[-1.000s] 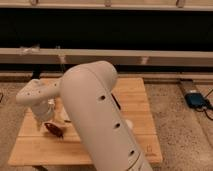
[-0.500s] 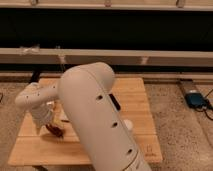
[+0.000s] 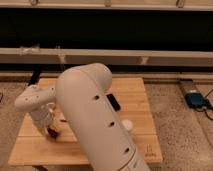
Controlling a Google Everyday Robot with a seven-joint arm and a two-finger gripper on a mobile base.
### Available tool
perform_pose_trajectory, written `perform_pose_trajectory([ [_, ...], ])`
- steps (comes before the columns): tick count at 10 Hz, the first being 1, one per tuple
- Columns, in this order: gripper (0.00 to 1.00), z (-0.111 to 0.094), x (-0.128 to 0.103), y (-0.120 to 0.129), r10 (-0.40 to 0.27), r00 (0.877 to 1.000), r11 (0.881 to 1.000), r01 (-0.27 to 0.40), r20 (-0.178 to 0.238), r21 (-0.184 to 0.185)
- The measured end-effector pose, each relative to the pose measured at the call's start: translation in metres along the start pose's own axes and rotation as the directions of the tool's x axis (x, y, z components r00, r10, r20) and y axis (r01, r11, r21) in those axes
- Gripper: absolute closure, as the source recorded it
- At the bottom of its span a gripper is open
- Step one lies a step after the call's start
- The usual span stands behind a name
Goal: Place the pepper in the ceramic bowl
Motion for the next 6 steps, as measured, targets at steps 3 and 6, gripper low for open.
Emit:
perform_pose_trajectory([
  [3,0.9,0.001,0.0,0.002,-0.001,1.0,1.0,0.001,0.003,-0.007],
  [6,0.94,-0.016,0.003,0.002,0.001,1.0,1.0,-0.001,-0.025,0.02],
])
